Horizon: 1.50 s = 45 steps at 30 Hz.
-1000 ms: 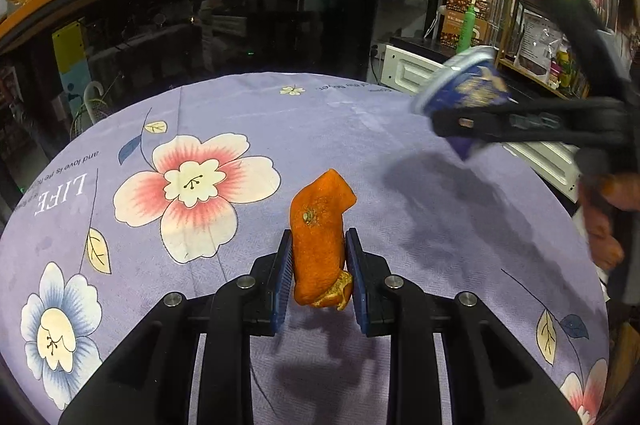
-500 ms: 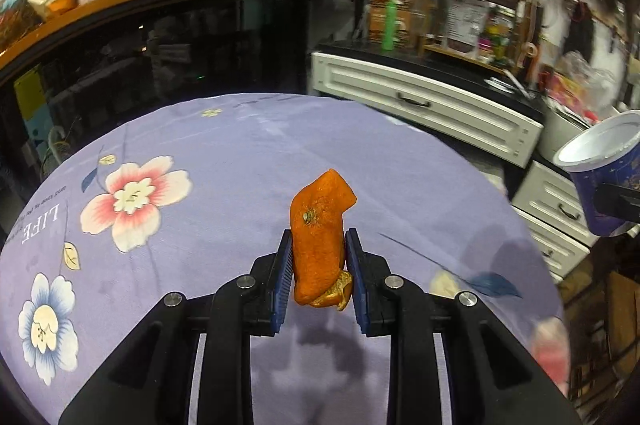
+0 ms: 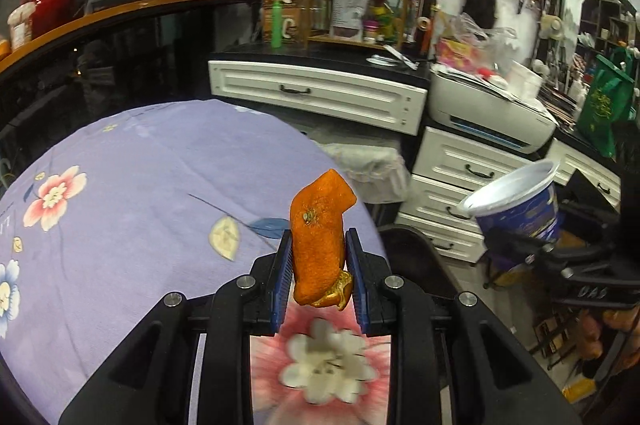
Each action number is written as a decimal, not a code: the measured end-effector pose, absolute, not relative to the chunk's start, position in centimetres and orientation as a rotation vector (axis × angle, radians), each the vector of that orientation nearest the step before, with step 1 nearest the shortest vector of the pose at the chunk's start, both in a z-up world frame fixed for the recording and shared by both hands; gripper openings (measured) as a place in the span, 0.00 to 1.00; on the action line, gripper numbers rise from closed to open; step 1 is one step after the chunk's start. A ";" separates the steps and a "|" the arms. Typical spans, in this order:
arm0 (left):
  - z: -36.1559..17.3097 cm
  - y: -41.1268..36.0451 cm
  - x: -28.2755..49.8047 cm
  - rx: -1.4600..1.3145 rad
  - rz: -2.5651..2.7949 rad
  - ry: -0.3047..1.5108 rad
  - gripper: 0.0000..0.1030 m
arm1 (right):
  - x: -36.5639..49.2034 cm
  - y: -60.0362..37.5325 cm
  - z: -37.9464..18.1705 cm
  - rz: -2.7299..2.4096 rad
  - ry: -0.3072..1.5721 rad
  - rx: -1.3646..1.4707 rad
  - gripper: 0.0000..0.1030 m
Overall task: Collect trash
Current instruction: 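Carry peel and yogurt cup over the bin and open the right gripper, then open the left gripper to drop the orange peel into the bin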
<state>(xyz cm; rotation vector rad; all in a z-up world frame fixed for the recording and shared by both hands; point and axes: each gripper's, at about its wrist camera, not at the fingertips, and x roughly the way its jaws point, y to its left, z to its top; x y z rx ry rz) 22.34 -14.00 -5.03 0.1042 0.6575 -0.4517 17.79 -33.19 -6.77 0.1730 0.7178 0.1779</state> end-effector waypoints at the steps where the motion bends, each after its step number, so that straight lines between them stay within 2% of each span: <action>1: -5.1 -14.5 22.0 0.107 -0.463 0.659 0.25 | 17.4 -33.6 -7.5 0.169 0.730 0.189 0.68; 8: -5.8 -17.9 20.6 0.134 -0.518 0.675 0.25 | 16.6 -35.5 -13.1 0.117 0.814 0.237 0.68; 22: -7.8 -20.7 19.8 0.163 -0.553 0.727 0.25 | 20.8 -35.7 -23.0 0.087 1.010 0.296 0.69; 25: -8.4 -21.1 19.8 0.167 -0.559 0.745 0.25 | 21.1 -35.7 -24.0 0.082 1.035 0.309 0.76; 30: -9.7 -22.0 19.9 0.187 -0.573 0.774 0.25 | 20.4 -36.0 -23.7 0.073 1.030 0.321 0.76; 45: -13.9 -25.8 20.3 0.271 -0.641 0.875 0.25 | 14.3 -40.3 -17.0 -0.073 0.866 0.255 0.76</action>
